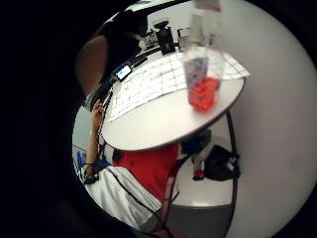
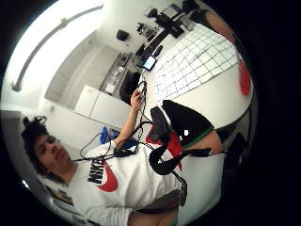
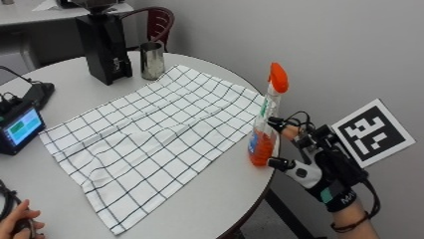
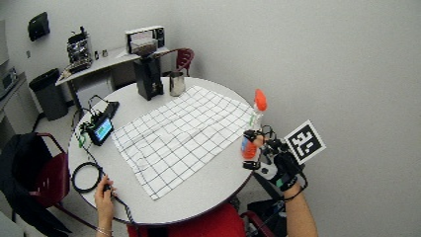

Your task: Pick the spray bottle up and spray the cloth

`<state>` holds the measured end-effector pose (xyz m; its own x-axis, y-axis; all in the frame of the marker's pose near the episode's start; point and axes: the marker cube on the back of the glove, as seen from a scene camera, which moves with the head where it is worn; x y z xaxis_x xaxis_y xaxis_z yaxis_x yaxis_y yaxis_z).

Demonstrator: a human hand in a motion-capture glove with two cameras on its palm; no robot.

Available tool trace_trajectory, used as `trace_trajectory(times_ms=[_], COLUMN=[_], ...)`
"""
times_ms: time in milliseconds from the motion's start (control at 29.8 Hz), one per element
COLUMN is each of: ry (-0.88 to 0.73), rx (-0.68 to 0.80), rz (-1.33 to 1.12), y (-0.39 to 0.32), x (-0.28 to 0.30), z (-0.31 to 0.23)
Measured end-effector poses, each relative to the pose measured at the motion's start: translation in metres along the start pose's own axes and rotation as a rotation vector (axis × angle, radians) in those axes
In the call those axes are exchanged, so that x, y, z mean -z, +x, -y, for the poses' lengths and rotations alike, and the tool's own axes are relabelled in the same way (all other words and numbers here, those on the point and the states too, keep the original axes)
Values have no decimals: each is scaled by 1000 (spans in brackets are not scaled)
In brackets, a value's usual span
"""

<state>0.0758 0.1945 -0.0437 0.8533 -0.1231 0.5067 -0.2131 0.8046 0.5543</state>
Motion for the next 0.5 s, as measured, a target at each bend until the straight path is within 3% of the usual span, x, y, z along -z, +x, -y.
trace_trajectory(times_ms=[235,503], ry=[105,98], rx=[-199,-271], rz=[196,377], y=[57,84], x=[4,-31], z=[16,66])
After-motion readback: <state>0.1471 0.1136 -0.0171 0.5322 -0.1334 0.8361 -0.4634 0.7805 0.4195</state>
